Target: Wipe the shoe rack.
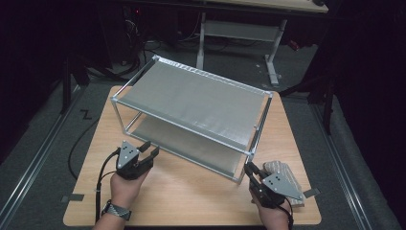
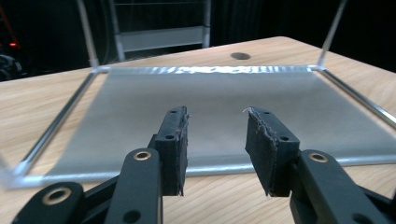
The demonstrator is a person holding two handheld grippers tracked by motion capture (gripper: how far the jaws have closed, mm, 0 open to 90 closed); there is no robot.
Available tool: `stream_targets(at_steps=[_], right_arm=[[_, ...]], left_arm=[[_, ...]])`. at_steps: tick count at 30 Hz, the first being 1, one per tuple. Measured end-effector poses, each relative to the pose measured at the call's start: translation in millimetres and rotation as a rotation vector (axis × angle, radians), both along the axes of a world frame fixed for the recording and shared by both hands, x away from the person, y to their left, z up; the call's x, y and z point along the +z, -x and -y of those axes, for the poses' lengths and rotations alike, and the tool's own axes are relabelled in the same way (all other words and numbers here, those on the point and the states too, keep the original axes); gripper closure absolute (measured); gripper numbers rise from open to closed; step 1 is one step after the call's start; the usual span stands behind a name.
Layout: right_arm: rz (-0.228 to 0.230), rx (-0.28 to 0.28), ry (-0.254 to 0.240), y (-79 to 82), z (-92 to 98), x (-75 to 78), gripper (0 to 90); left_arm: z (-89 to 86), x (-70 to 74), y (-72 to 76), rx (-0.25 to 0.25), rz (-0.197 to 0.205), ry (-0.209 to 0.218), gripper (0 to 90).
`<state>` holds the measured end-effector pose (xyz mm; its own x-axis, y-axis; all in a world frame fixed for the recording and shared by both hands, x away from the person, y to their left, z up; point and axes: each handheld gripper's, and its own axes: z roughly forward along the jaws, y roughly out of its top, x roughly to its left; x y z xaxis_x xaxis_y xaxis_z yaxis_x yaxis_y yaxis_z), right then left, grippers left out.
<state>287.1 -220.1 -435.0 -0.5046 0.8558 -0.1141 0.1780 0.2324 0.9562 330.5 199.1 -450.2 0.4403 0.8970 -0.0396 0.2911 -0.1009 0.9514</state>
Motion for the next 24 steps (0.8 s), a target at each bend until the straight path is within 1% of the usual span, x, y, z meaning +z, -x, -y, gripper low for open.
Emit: stream_targets(at_steps=[1,3,5,6,7,10,12,14,16,17,21,22,24], right_arm=[[0.001,0.0,0.002,0.2,1.6,0.0,79.4],[-0.001,-0.006,-0.003,0.0,6.9,-0.1,79.6],[0.0,-0.022,-0.016,-0.3,12.6,-0.8,79.8],[0.001,-0.027,-0.013,0.2,14.7,-0.7,79.8],[0.001,-0.029,-0.011,0.5,16.8,-0.5,79.8],[-0.005,-0.046,-0.028,0.1,24.3,-0.8,80.2],[-0.01,-0.063,-0.042,-2.2,29.7,-0.7,80.5],[-0.011,-0.065,-0.05,-4.6,32.9,-1.2,80.6],[-0.01,-0.067,-0.047,-6.1,34.5,-1.1,80.6],[-0.011,-0.067,-0.05,-6.6,34.8,-1.2,80.6],[-0.015,-0.073,-0.061,-8.8,37.3,-1.4,80.6],[-0.015,-0.07,-0.063,-9.3,37.8,-1.7,80.6],[-0.014,-0.075,-0.062,-9.4,38.0,-1.7,80.6]], left_arm=[[-1.8,-1.8,0.6,0.007,-0.004,0.002,58.5],[-5.0,-4.7,0.6,0.022,-0.01,-0.011,58.4],[-8.4,-6.3,0.0,0.032,-0.019,-0.01,58.1],[-9.6,-6.4,-0.1,0.041,-0.019,-0.01,58.1],[-11.3,-5.9,-0.1,0.048,-0.021,-0.008,58.2],[-16.0,-3.4,-1.1,0.065,-0.021,0.008,58.1],[-20.6,-1.1,-3.7,0.076,-0.018,-0.004,58.0],[-27.6,0.3,-7.8,0.093,-0.013,-0.005,57.4],[-35.8,1.1,-12.6,0.106,-0.019,-0.02,57.5],[-43.2,1.9,-16.1,0.122,-0.017,-0.029,57.7],[-60.5,2.4,-27.9,0.156,-0.018,-0.02,58.1],[-63.8,1.8,-32.7,0.163,-0.025,-0.033,58.1],[-66.3,0.2,-44.3,0.175,-0.043,-0.083,57.3]])
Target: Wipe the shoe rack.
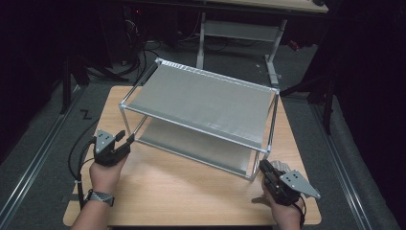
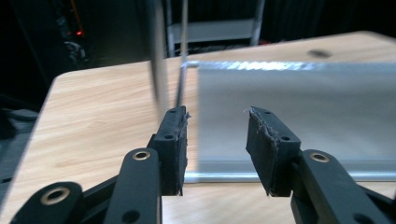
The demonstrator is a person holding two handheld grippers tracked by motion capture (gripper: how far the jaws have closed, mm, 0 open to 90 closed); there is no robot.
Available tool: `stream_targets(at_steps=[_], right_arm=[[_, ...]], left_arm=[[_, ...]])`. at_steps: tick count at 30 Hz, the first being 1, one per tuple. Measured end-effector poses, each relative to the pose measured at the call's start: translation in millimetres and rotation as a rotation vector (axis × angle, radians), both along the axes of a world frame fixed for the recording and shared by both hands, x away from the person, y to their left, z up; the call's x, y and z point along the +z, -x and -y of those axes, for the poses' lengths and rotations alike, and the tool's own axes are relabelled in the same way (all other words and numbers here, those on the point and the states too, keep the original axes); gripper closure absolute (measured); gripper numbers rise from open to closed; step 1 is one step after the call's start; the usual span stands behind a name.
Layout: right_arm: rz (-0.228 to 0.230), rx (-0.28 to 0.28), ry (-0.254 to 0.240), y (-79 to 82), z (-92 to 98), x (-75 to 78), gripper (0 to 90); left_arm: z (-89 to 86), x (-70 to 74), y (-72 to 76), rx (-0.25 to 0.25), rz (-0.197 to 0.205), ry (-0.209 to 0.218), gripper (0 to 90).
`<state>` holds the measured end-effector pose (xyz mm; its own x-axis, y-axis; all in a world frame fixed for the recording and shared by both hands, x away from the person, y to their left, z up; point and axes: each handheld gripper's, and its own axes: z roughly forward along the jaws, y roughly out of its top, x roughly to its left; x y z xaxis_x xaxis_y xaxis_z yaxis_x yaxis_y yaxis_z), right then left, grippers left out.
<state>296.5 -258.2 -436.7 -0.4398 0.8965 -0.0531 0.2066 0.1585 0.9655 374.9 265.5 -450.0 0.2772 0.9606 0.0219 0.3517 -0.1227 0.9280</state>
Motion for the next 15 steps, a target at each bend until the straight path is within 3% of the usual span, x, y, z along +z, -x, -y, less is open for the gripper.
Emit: stream_targets(at_steps=[2,5,8,11,12,13,14,15], right_arm=[[-0.003,-0.012,0.005,0.6,-1.5,0.3,80.5],[-0.006,-0.017,0.009,-0.9,-1.7,1.2,80.6],[-0.01,-0.016,0.009,-2.6,-1.4,1.5,80.6],[-0.011,-0.012,0.007,-4.7,-0.1,1.7,80.9],[-0.015,-0.013,0.004,-5.4,-0.2,1.7,80.9],[-0.014,-0.008,0.005,-6.7,-0.9,1.7,81.0],[-0.013,-0.009,0.01,-8.1,-3.1,1.8,80.9],[-0.015,-0.017,0.018,-9.8,-5.0,2.3,81.0]], left_arm=[[-1.0,0.0,-12.8,0.011,-0.024,-0.021,55.0],[-2.9,5.0,-29.6,0.045,-0.014,-0.032,54.7],[-6.8,9.9,-44.5,0.066,-0.003,-0.008,55.0],[-12.3,11.0,-55.3,0.078,-0.02,0.024,66.4],[-15.0,10.7,-56.1,0.051,-0.02,0.052,72.0],[-13.6,10.4,-55.2,0.065,-0.021,0.043,79.4],[-12.0,10.2,-52.1,0.087,-0.015,0.024,80.3],[-13.3,9.7,-47.6,0.095,-0.012,0.031,80.5]])
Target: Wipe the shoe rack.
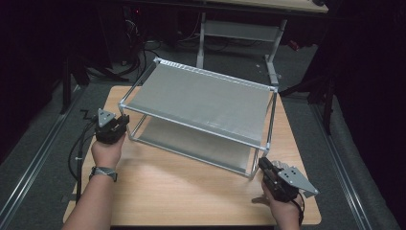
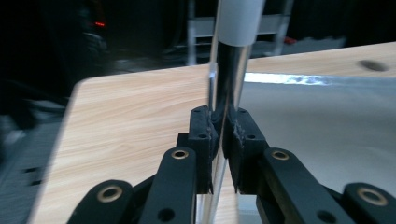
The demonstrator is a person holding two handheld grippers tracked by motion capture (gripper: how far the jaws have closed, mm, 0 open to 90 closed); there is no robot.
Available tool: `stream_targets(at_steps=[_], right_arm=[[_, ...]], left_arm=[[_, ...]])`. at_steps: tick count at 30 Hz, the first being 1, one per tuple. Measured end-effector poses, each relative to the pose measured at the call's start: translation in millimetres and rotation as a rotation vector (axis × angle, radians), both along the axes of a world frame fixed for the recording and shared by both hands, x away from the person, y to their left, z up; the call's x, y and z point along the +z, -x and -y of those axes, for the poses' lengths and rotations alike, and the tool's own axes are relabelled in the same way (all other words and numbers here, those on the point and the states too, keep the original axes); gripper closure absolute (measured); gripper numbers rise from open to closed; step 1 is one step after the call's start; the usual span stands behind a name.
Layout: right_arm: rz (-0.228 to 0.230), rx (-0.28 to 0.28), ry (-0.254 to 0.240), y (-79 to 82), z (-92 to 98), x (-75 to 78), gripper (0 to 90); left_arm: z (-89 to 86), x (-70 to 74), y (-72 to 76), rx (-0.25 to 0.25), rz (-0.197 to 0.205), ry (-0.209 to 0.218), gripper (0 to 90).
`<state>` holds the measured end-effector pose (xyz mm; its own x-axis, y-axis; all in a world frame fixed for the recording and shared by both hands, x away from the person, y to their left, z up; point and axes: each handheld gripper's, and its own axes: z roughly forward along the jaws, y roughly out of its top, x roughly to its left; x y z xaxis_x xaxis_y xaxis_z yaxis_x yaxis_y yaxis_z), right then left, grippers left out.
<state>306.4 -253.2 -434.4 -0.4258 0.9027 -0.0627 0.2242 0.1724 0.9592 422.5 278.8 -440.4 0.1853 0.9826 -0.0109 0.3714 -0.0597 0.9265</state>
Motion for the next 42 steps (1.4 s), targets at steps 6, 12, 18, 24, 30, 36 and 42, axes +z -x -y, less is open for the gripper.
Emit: stream_targets(at_steps=[6,12,18,24,30,36,42], right_arm=[[-0.021,-0.034,0.002,-28.7,-1.7,2.4,81.1],[-0.058,-0.096,0.024,-66.6,0.2,7.5,81.0],[-0.074,-0.134,0.043,-72.3,10.7,10.1,80.6],[-0.05,-0.112,0.055,-51.5,13.9,7.7,80.3],[-0.032,-0.106,0.071,-47.0,10.3,6.2,78.3],[-0.02,-0.117,0.02,-26.5,11.3,6.5,57.5],[0.023,-0.053,-0.019,15.7,-9.0,8.7,53.1]], left_arm=[[-6.4,-1.3,41.7,0.003,0.015,-0.018,80.9],[2.4,-5.0,78.6,-0.02,0.044,-0.01,80.9],[15.9,-6.8,93.7,-0.049,0.056,0.012,80.6],[11.0,-5.2,91.1,-0.055,0.047,-0.014,80.6],[9.6,-7.1,89.8,-0.038,0.047,0.016,79.5],[7.3,-9.7,117.4,-0.013,0.058,0.047,61.7],[52.0,-9.8,153.8,-0.179,0.053,0.074,53.9]])
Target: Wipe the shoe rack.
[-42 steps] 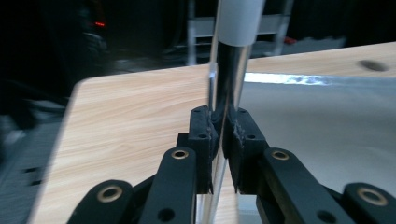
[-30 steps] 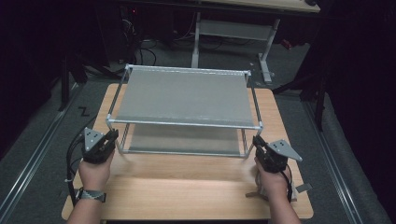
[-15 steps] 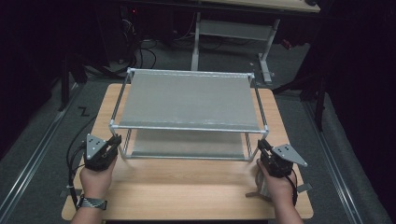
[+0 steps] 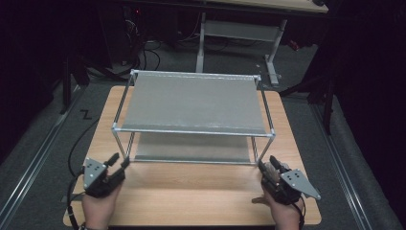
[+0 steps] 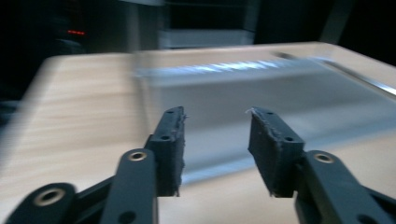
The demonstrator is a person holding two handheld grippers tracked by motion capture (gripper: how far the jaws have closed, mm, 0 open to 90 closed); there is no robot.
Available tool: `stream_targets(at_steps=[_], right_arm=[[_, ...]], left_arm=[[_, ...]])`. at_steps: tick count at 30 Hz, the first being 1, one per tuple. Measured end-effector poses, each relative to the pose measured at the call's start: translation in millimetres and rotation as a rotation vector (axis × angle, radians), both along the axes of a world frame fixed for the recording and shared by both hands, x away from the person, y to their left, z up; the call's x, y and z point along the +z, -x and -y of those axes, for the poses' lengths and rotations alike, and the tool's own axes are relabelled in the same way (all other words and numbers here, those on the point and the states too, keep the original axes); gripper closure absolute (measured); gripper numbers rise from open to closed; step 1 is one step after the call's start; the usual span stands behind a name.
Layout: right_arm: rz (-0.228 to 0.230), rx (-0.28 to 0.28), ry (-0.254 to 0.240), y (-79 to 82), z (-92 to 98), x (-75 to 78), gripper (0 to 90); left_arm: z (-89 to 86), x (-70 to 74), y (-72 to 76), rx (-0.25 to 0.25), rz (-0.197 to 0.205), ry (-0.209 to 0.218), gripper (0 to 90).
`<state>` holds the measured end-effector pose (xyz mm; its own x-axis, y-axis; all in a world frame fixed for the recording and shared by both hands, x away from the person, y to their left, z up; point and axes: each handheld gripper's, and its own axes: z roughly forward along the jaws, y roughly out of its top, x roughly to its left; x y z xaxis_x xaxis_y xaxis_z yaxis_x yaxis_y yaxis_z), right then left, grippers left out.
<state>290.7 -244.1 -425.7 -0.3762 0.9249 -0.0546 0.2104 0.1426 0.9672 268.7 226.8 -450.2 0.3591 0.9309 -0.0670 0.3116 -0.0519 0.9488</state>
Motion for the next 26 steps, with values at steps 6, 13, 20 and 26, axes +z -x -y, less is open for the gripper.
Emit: stream_targets(at_steps=[6,13,20,26], right_arm=[[-0.078,0.174,0.038,-7.0,-60.2,-8.6,43.8],[-0.179,0.263,0.193,-3.0,-78.0,-56.5,43.3],[-0.171,0.246,0.19,-0.2,-75.4,-55.3,43.1],[-0.166,0.235,0.18,1.8,-70.1,-54.4,43.1]], left_arm=[[63.5,-14.5,1.4,-0.194,-0.028,-0.035,48.3],[75.0,-42.6,-5.3,-0.292,-0.148,-0.103,45.2],[79.4,-41.9,-3.0,-0.301,-0.13,-0.098,45.5],[82.6,-41.4,-5.5,-0.316,-0.121,-0.086,45.5]])
